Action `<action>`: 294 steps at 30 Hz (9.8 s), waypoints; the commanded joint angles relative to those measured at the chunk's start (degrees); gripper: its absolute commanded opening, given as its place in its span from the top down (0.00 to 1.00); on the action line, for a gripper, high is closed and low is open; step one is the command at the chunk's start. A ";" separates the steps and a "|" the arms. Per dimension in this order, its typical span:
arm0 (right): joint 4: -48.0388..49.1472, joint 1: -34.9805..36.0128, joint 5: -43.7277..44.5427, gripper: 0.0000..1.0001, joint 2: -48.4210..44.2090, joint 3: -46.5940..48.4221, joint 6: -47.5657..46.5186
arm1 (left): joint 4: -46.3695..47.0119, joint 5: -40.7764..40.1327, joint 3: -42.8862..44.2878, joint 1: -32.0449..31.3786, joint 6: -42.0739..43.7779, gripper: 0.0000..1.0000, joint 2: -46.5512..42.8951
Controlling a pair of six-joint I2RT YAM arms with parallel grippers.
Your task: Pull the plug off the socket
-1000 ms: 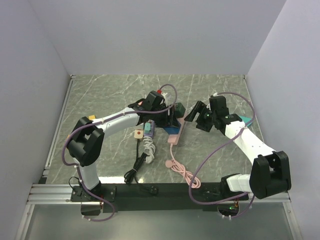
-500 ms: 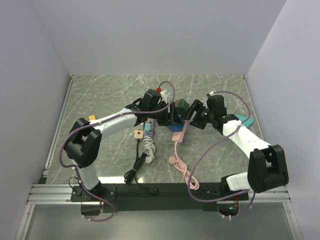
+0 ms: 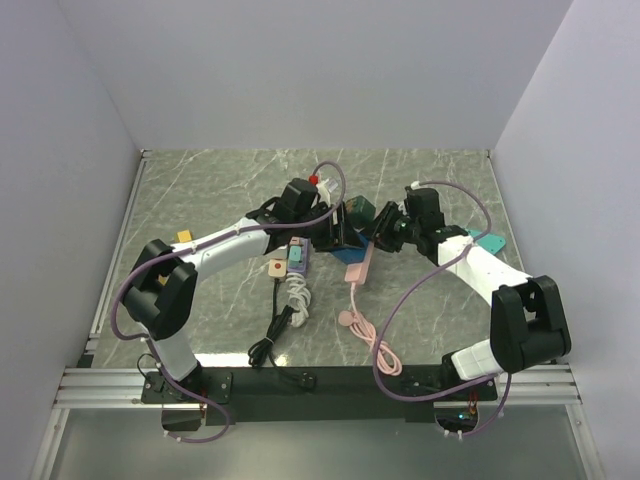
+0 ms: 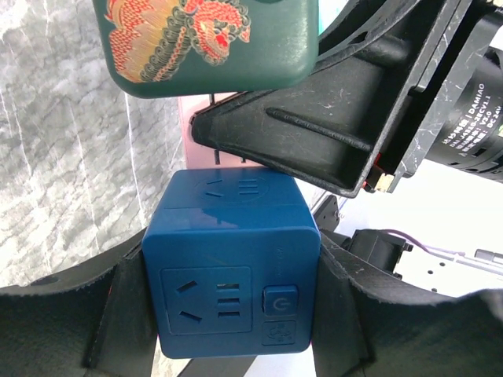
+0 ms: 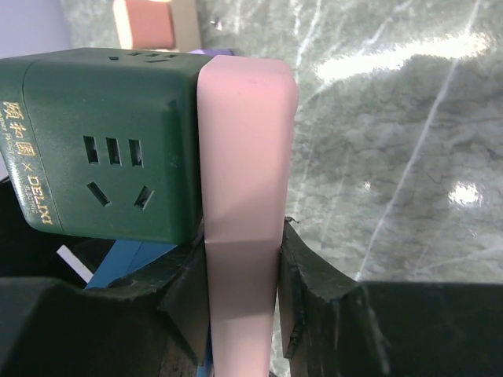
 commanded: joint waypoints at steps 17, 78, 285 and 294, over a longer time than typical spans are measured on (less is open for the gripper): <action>-14.03 -4.86 14.71 1.00 -0.94 0.45 -13.15 | 2.25 7.41 -1.66 16.23 1.40 1.00 -19.54; -13.84 0.32 1.51 1.00 -6.92 4.75 -12.71 | -26.58 -30.92 -5.26 62.99 6.15 0.08 -17.17; -24.56 25.64 19.79 0.24 -6.91 10.12 -9.28 | -24.20 -23.26 1.50 6.67 -0.26 0.01 -10.25; -28.52 18.60 21.03 0.23 -12.36 10.82 -11.04 | -26.76 -28.80 7.74 2.88 -0.70 0.07 1.44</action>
